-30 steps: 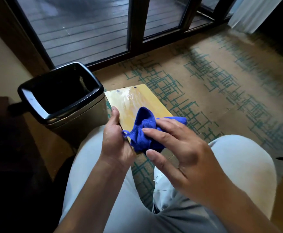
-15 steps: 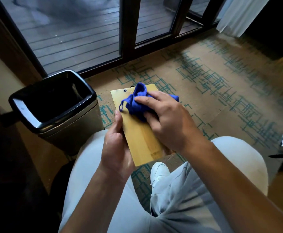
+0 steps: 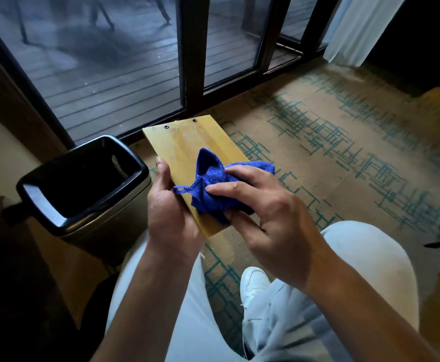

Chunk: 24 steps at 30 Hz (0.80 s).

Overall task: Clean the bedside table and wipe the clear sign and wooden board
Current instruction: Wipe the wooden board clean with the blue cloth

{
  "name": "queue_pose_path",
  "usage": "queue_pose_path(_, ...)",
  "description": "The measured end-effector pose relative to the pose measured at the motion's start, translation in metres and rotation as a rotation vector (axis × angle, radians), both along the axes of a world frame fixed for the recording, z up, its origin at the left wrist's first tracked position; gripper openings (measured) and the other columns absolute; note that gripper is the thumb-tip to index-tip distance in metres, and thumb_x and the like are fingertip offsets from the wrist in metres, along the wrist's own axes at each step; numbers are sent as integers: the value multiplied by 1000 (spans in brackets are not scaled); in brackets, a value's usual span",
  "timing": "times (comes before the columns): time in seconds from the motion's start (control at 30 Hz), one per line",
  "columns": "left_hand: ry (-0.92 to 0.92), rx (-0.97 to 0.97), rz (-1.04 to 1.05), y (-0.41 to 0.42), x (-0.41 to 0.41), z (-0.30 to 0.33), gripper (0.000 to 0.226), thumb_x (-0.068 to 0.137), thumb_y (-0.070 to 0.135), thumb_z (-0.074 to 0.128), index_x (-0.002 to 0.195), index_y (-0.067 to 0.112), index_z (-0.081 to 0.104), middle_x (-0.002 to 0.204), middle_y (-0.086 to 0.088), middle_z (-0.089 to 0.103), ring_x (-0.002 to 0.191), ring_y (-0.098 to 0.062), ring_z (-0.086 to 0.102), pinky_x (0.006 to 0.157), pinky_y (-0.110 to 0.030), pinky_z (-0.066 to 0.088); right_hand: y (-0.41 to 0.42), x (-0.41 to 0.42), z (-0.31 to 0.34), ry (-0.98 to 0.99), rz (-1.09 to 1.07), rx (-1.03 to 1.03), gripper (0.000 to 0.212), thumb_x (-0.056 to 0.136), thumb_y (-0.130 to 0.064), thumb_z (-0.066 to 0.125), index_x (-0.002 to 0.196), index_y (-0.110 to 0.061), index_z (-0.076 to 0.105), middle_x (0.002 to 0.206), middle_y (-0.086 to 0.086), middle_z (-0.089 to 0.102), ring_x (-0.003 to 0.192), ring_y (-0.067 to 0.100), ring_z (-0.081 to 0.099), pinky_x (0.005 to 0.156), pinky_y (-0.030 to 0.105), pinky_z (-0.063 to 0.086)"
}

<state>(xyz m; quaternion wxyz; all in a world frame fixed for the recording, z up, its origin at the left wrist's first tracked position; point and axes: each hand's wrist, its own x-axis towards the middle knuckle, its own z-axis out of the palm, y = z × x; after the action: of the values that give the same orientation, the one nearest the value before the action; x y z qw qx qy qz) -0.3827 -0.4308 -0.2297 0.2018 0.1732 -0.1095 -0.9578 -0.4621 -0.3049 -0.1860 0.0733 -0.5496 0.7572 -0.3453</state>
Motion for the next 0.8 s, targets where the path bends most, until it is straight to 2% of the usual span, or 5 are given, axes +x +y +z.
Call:
queue_pose_path(0.07,17,9,-14,-1,-4,6,88,93,75,30,118,0,68,126,-32,63,106,-44,69,79,-64,56,2,-1,3,0,-1,-31,37,84,-10,65,119,-21,72,133,1,60,130,18,52,109,38,42)
queue_pose_path(0.17,22,-20,9,-3,-11,13,85,94,73,31,126,1,64,127,-31,63,112,-43,66,80,-64,56,2,-4,9,-9,-13,-63,37,83,-10,65,118,-21,73,134,1,61,131,18,52,110,38,42)
queue_pose_path(0.47,141,-135,42,-7,-24,32,80,104,58,20,111,-1,75,115,-24,72,105,-32,72,81,-45,61,-25,-30,37,31,11,-58,39,85,-7,67,121,-20,72,133,0,63,127,20,54,110,32,39)
queue_pose_path(0.67,69,-229,129,13,-21,32,57,108,47,20,135,13,57,132,-12,66,122,-23,64,102,-41,52,-58,-41,47,122,-69,-19,38,89,-13,63,126,-21,68,133,0,62,125,21,53,108,31,37)
queue_pose_path(0.8,48,-197,198,18,-21,27,55,108,44,23,133,10,58,122,-11,72,109,-20,71,92,-34,58,-54,-28,38,125,-94,16,38,91,-17,60,128,-25,66,134,-1,60,121,22,52,105,38,39)
